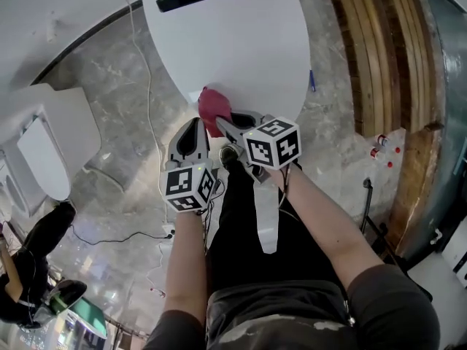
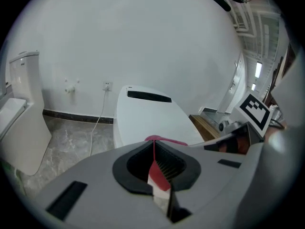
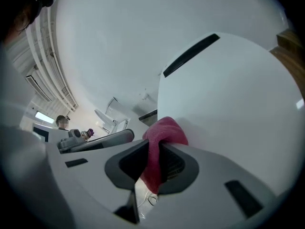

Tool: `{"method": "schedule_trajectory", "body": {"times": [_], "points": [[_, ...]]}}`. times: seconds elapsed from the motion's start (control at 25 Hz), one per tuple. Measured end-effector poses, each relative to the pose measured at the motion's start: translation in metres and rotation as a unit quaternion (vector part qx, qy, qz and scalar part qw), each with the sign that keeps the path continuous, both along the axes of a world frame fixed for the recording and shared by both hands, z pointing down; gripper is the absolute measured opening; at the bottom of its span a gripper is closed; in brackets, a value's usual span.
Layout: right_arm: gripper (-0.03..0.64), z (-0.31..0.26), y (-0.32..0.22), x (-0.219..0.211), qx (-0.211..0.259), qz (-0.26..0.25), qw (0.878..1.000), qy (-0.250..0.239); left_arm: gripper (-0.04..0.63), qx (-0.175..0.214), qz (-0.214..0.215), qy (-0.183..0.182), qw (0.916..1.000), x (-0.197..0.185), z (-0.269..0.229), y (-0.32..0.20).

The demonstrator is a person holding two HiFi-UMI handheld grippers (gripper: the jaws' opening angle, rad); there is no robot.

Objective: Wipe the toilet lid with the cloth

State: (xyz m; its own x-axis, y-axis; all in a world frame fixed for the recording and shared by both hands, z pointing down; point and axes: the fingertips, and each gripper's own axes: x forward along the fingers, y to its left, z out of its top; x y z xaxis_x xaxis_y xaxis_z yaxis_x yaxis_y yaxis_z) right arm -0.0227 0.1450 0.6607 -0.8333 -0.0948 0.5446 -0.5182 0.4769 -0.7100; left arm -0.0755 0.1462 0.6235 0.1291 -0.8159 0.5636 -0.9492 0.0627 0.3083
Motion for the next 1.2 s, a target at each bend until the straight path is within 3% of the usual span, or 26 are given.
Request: {"method": "schedule_trajectory", "body": {"times": [0.16,0.36,0.72,0.96,1.2], "points": [[0.049,0.018,0.019,-0.006,-0.01,0.017,1.0,0.02,0.015,-0.005,0.008,-0.001,1.0,-0.021,0.009,0.014],[0.049,0.03,0.029,0.026,-0.009,0.04,0.998,0.056,0.015,-0.012,0.013,0.008,0.9998,-0.014,0.011,0.03],[0.049,0.047,0.012,0.132,-0.008,0.087,0.992,0.087,0.015,-0.014,0.035,0.022,0.999,0.062,0.013,0.028],[0.049,0.054,-0.028,0.215,0.002,0.129,0.986,0.106,0.016,-0.009,0.041,0.02,0.9989,0.113,0.007,0.019],[0.049,0.046,-0.064,0.265,0.026,0.132,0.984,0.119,0.015,-0.003,0.041,0.012,0.9991,0.149,-0.006,0.012]]}}
